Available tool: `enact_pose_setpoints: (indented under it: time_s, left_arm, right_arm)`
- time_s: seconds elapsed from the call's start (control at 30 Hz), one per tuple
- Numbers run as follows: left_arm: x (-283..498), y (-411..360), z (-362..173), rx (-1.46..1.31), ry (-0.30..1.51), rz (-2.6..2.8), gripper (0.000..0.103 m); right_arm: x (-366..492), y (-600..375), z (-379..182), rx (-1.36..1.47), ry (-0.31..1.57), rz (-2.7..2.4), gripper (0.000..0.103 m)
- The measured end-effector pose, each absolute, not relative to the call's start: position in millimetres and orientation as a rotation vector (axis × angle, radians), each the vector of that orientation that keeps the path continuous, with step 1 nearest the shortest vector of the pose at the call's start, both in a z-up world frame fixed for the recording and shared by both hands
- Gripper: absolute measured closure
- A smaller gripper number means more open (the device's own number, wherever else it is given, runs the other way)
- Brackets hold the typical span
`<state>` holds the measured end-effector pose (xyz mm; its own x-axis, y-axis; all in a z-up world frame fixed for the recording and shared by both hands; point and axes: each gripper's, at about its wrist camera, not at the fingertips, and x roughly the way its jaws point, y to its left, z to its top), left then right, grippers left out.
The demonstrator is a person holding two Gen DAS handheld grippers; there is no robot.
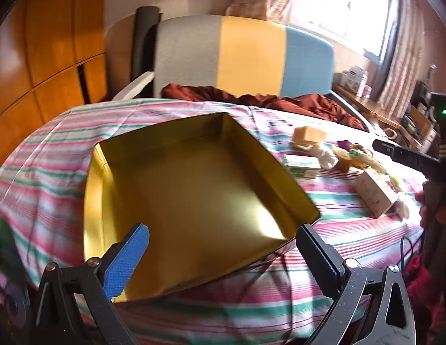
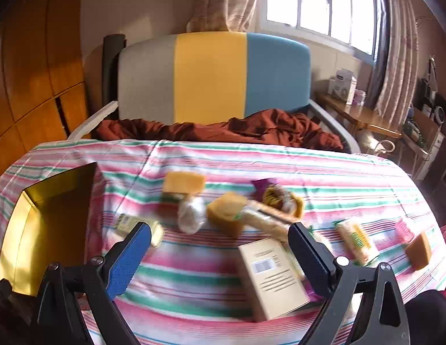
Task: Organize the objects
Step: 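Grasp the small green-labelled carton with the left gripper, then lift the green-labelled carton with the left gripper while the right gripper grasps the cracker packet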
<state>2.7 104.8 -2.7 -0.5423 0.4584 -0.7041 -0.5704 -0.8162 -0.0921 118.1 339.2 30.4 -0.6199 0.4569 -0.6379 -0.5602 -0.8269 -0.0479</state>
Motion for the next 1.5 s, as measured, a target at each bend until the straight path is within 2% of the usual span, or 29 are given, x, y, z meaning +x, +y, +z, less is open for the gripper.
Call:
enact_pose_setpoints:
  time_s: [0.17,0.37,0.53,0.73,0.87,1.17,1.23,1.3,1.37,1.5]
  left_arm:
    - [-3,143,14,-0.957,0.235,2.234,0.0]
    - [-26,213,16,-1.045,0.267,2.054,0.0]
    - [-44,274,9,-1.107,0.322,1.963,0.0]
    - [-90,328,-25,-1.334,0.292,1.865,0.0]
    - [-111,340,-45,-1.441,0.279,1.856,0.0]
    - [-112,355,-70,-1.48,0.401,1.867,0.0]
    - [-109,355,-74,-1.482,0.409,1.872,0.005]
    - [-102,354,-77,-1.452,0.454,1.898,0.024]
    - [-97,351,-78,-1.415,0.49,1.934,0.029]
    - [-87,339,-75,-1.348,0.481,1.963,0.031]
  right_arm:
    - [132,390,29,-0.83,0.222,2.322,0.005]
    - [141,420,14,-0.804,0.361,2.308,0.005]
    - [145,425,16,-0.781,0.418,2.334,0.005]
    - [151,432,16,-0.769,0.491,2.337,0.005]
    - [153,438,15,-0.762,0.533,2.331,0.005]
    - [160,449,13,-0.751,0.611,2.301,0.005]
    - [162,451,13,-0.743,0.617,2.29,0.005]
    - [165,454,13,-0.732,0.629,2.274,0.005]
    - [169,460,12,-0.713,0.662,2.254,0.005]
    - [183,476,7,-0.678,0.76,2.195,0.005]
